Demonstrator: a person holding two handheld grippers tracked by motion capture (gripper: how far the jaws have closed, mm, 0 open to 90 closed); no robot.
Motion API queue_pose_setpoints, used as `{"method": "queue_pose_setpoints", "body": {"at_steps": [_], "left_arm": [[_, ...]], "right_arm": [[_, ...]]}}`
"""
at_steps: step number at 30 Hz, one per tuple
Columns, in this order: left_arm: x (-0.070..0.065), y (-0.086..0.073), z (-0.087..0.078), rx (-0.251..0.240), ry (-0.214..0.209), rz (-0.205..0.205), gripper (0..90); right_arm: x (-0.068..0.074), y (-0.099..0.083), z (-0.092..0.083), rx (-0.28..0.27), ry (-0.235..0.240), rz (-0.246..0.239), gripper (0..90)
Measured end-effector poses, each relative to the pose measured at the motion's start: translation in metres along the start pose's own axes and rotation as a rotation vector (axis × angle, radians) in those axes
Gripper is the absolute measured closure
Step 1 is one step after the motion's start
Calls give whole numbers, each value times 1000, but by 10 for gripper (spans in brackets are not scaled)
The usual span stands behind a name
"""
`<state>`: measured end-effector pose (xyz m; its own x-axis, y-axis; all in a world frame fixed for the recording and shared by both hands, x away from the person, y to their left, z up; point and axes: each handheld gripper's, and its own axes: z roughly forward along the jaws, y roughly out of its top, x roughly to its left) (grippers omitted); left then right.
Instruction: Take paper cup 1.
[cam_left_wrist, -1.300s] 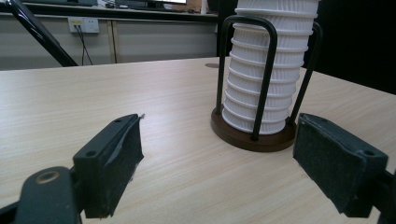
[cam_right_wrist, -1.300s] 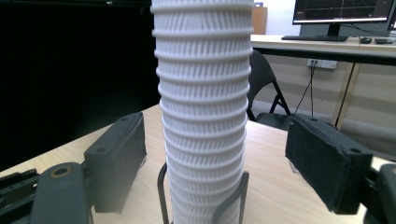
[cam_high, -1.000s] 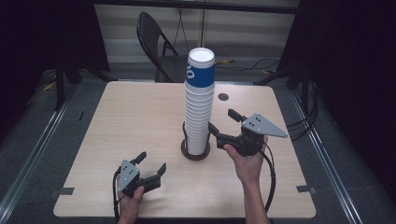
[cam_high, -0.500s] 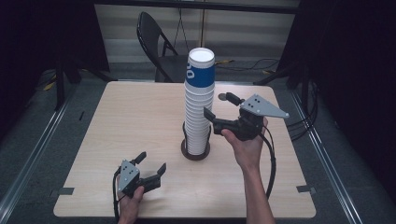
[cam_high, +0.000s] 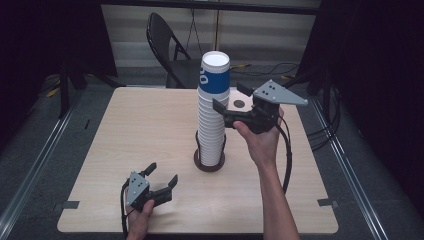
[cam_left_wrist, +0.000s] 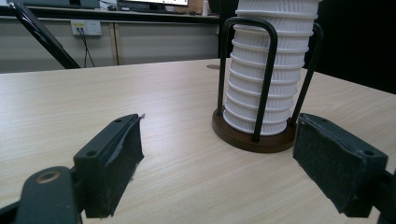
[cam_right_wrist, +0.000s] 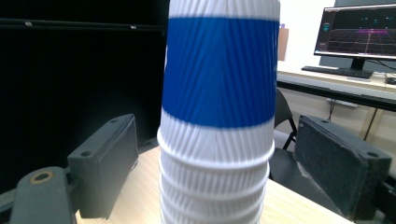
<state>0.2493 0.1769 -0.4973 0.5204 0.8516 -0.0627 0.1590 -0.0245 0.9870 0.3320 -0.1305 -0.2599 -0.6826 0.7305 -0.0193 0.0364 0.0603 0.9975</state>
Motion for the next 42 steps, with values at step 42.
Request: {"method": "queue_pose_setpoints", "body": {"at_steps": [42], "left_arm": [[0,0,0,8,-10,6,158]], "right_arm": [[-9,10,55,49,53,34,183]]}}
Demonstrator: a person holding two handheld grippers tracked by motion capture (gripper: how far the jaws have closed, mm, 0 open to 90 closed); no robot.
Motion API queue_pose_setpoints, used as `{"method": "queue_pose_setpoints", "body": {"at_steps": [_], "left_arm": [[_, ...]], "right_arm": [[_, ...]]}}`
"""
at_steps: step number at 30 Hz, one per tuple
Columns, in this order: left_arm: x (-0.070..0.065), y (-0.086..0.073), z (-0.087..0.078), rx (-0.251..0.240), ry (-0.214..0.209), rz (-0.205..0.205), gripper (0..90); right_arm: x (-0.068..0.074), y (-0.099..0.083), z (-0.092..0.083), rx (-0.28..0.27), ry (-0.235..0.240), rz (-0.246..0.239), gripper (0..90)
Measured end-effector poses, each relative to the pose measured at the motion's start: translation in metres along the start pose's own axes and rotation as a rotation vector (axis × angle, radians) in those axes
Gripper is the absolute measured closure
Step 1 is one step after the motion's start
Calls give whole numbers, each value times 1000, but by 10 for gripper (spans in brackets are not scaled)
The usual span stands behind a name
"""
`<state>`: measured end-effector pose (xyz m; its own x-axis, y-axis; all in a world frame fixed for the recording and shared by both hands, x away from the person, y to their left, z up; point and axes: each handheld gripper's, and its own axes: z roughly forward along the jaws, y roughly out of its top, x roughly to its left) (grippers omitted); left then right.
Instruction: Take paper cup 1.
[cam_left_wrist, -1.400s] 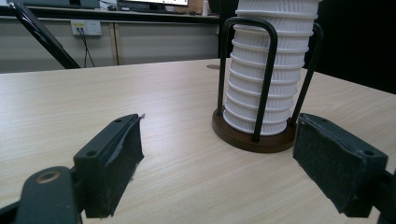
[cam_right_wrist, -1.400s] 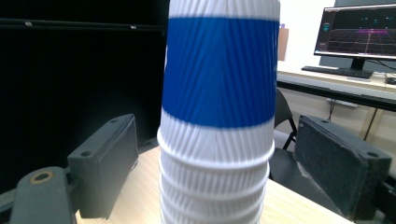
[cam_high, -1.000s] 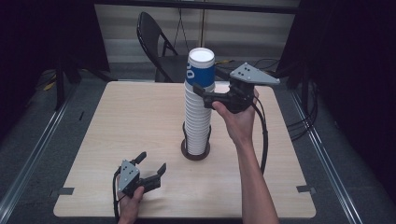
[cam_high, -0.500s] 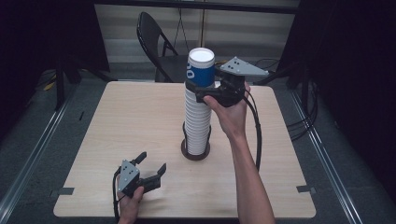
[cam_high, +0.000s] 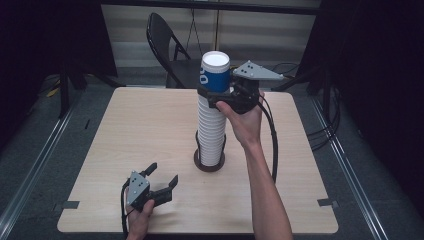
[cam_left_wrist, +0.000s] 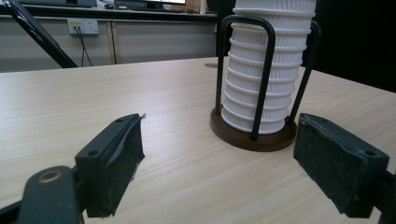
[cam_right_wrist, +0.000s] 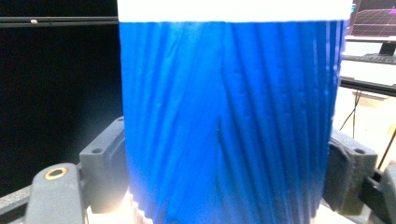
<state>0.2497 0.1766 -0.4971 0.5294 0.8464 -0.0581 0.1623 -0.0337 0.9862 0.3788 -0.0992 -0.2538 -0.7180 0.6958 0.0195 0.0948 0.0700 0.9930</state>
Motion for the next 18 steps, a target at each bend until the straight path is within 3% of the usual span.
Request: {"method": "queue_pose_setpoints", "body": {"at_steps": [18], "left_arm": [[0,0,0,-6,2,-4,158]], "right_arm": [[1,11,-4,-36,11,-7,194]]}}
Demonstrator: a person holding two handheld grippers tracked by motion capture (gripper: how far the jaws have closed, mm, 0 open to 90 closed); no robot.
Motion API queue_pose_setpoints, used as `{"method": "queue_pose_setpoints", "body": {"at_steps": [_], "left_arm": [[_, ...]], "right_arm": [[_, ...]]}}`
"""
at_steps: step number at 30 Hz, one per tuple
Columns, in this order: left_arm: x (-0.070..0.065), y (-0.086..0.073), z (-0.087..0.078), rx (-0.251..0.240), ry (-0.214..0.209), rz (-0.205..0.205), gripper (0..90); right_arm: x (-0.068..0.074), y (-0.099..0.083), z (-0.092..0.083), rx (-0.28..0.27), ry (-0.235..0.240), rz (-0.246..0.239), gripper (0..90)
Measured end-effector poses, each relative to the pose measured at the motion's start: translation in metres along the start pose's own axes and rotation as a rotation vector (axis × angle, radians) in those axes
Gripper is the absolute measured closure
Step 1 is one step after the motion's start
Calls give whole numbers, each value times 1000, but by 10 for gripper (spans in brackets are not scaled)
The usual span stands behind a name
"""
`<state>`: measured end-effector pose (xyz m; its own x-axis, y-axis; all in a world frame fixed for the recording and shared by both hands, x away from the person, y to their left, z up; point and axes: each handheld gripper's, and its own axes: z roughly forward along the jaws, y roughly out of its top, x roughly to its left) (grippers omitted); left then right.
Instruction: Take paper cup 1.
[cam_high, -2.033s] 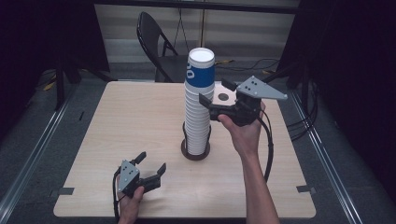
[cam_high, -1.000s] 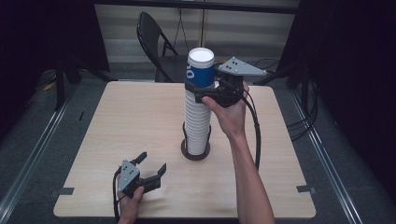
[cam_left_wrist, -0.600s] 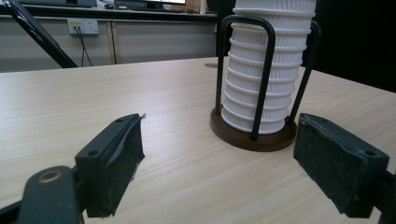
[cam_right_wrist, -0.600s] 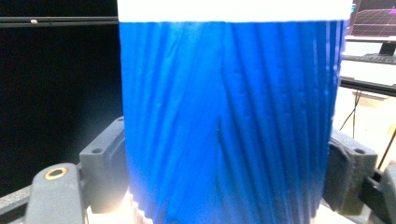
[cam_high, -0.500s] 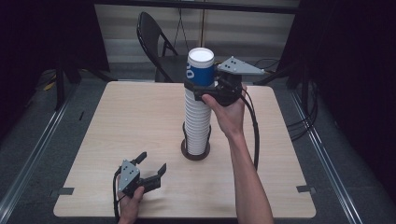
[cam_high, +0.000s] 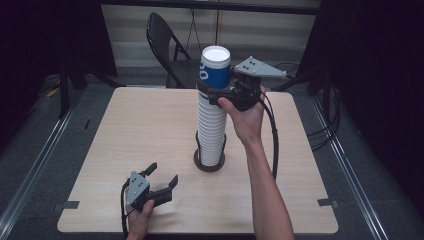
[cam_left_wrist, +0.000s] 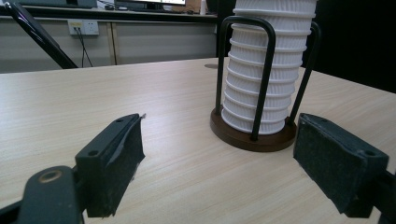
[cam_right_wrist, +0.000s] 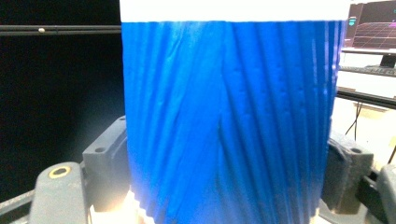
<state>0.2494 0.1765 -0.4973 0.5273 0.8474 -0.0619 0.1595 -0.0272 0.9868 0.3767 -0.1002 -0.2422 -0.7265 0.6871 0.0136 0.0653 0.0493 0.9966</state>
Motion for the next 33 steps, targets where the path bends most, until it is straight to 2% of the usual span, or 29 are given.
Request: {"method": "queue_pose_setpoints", "body": {"at_steps": [13,33], "left_arm": [[0,0,0,0,-1,6,159],[0,0,0,3,-7,4,159]], "right_arm": [[-1,13,0,-15,1,7,201],[0,34,-6,-73,-4,16,212]]}}
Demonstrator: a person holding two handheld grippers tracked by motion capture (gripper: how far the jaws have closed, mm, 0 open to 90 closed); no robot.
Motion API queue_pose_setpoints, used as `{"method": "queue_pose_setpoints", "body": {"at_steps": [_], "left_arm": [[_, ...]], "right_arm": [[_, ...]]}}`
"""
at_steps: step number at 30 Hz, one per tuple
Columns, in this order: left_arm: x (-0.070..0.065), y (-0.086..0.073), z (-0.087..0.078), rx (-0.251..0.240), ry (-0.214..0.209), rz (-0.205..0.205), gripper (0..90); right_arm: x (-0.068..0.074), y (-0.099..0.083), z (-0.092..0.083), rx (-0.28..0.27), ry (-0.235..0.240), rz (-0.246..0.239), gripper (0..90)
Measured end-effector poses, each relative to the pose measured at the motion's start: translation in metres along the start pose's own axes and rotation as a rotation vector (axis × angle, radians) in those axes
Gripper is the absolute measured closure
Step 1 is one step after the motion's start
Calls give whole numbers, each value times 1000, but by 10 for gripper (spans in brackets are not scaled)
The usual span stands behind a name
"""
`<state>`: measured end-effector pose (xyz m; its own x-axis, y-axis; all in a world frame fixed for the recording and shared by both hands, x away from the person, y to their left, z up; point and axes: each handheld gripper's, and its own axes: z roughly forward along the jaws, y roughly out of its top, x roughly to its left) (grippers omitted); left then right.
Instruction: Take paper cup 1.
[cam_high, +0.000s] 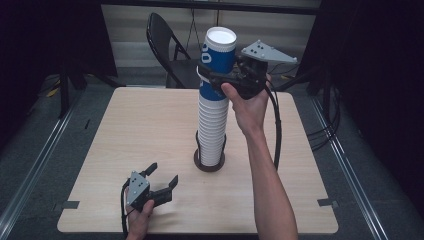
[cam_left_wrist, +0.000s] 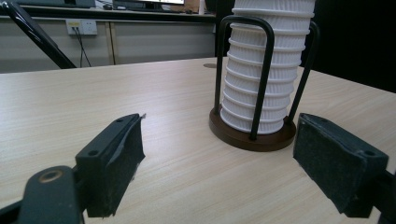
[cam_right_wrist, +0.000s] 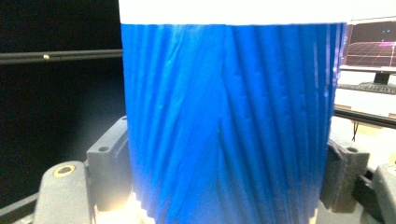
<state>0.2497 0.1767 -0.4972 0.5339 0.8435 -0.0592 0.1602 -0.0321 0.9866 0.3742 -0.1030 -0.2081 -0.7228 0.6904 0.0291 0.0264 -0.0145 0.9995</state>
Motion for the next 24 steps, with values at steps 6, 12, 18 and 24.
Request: {"method": "queue_pose_setpoints", "body": {"at_steps": [6,12,18,24], "left_arm": [[-1,0,0,1,3,1,160],[0,0,0,-3,-2,-1,159],[1,0,-1,-7,2,-7,159],[0,0,-1,-9,4,-4,159]], "right_arm": [[-1,5,-6,-28,4,23,217],[-4,10,-14,-55,-9,44,220],[-8,11,-23,-72,-32,54,219],[-12,12,-31,-81,-50,75,219]]}}
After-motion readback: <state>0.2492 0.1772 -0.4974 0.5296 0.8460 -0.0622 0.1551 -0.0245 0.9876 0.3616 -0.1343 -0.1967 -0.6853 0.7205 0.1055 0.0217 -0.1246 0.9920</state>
